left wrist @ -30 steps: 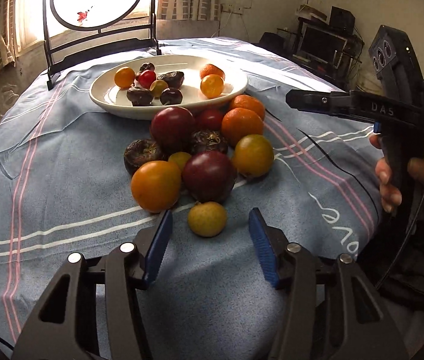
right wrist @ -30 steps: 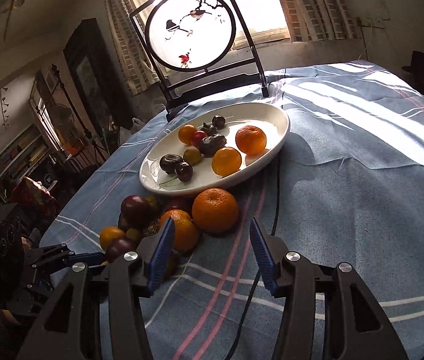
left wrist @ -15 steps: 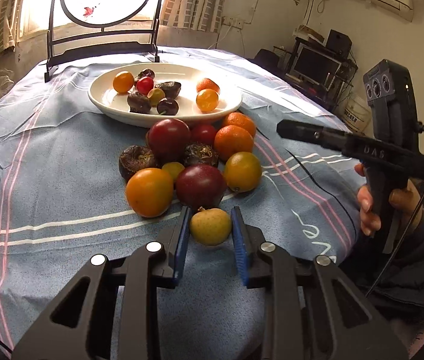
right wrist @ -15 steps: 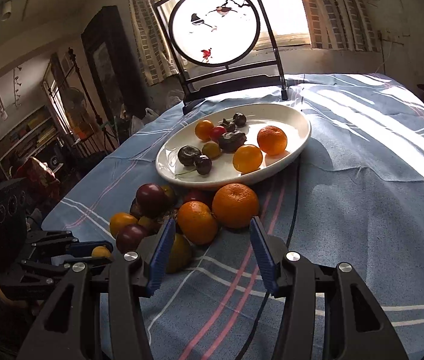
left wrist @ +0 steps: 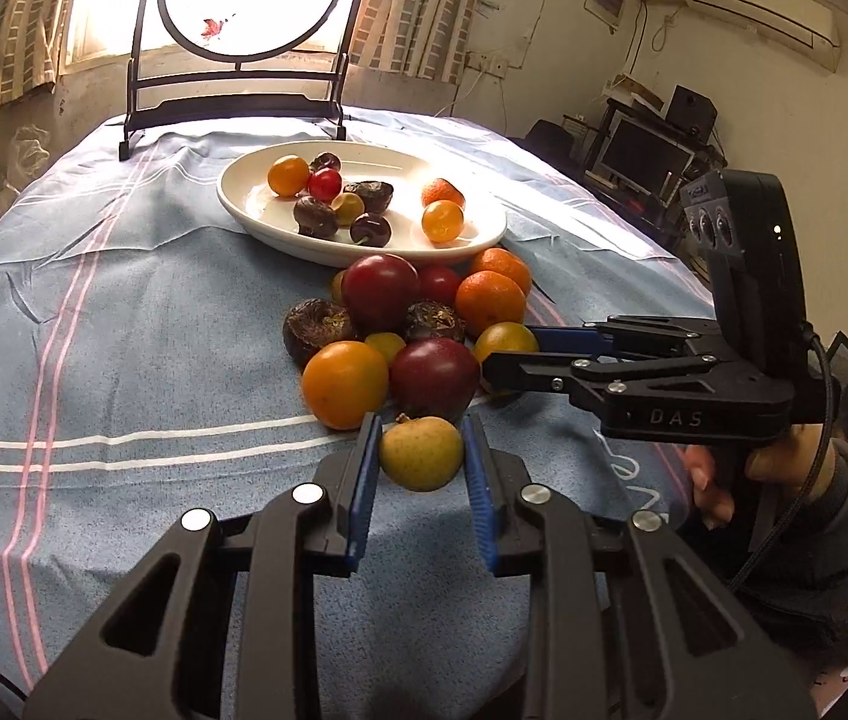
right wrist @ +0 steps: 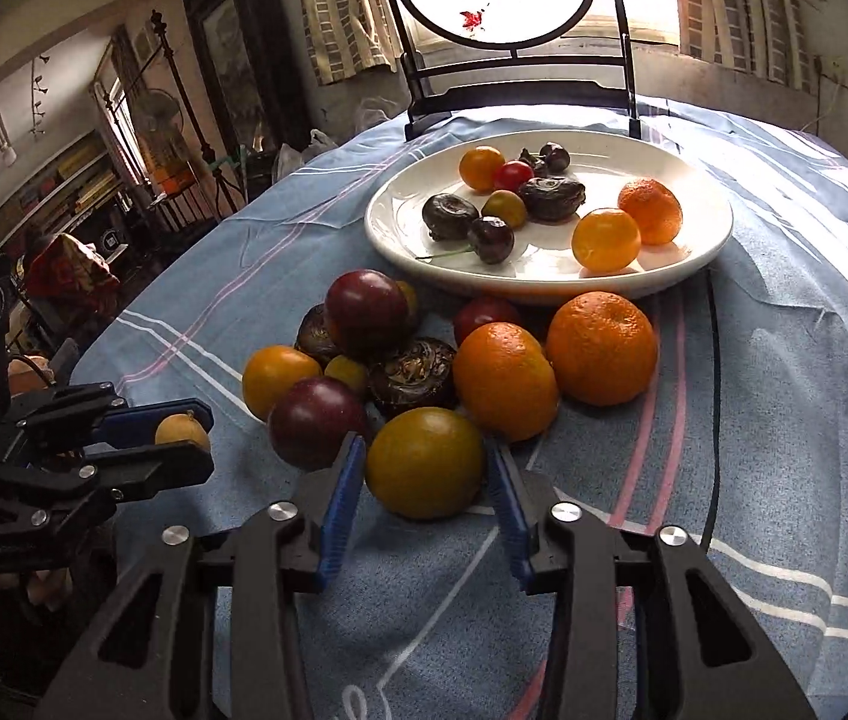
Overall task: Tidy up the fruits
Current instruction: 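Grasp a yellow-green tomato with the left tool while the right tool grasps a large yellow tomato, then release both tomatoes onto the white plate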
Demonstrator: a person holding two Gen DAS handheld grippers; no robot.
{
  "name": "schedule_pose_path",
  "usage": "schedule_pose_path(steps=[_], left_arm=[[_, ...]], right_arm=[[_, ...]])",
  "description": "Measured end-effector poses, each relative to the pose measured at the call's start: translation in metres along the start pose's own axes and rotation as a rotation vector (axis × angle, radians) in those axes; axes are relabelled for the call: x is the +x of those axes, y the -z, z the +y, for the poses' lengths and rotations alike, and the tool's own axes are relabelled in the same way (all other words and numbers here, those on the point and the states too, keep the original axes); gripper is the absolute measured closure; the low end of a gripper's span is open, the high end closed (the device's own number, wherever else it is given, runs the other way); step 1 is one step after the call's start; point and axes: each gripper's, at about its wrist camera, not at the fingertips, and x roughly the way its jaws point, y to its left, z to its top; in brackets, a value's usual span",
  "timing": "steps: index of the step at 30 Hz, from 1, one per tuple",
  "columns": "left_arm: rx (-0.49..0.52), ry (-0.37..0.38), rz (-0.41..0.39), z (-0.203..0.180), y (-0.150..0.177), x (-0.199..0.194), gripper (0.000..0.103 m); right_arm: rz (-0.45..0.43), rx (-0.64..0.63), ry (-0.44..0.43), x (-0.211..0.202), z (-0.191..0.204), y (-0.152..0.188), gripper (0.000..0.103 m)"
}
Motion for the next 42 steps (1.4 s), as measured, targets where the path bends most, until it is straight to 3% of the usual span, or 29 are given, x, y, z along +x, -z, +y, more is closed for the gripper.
schedule_pose_path(steps=[7,13,19,24,26,27,28,29,34,36,42], left_arm=[[-0.019,0.008,-0.033,0.008,-0.012,-0.010,0.077],[-0.020,0.001,-0.077,0.023,-0.069,-0.012,0.077],[-0.041,-0.025,-0.038,0.052,-0.134,0.041,0.077],[-0.112,-0.053,0.027,0.080,-0.161,0.092,0.077],[-0.140,-0.061,0.050,0.088,-0.165,0.108,0.075],[-0.146,-0.062,0.056,0.091,-0.166,0.112,0.063],[-0.148,-0.059,0.054,0.091,-0.166,0.113,0.056],[-0.149,-0.060,0.043,0.090,-0.165,0.111,0.048],[-0.151,-0.034,-0.002,0.083,-0.150,0.081,0.044],[-0.128,-0.038,-0.009,0.076,-0.136,0.063,0.034],[-0.039,-0.043,0.036,0.053,-0.082,0.022,0.033]], right_arm=[[-0.086,0.140,-0.134,-0.033,-0.027,-0.003,0.062],[-0.163,0.168,-0.094,-0.060,-0.060,-0.064,0.062],[-0.120,0.206,-0.047,-0.017,-0.086,-0.128,0.062],[-0.072,0.236,0.026,0.036,-0.101,-0.153,0.062],[-0.068,0.239,0.045,0.046,-0.103,-0.155,0.060],[-0.075,0.236,0.047,0.046,-0.103,-0.156,0.056],[-0.089,0.232,0.044,0.044,-0.101,-0.156,0.046],[-0.109,0.223,0.044,0.040,-0.099,-0.154,0.044],[-0.151,0.191,0.022,0.011,-0.083,-0.133,0.044],[-0.160,0.188,0.015,-0.003,-0.079,-0.117,0.044],[-0.189,0.195,0.029,-0.037,-0.073,-0.056,0.042]])
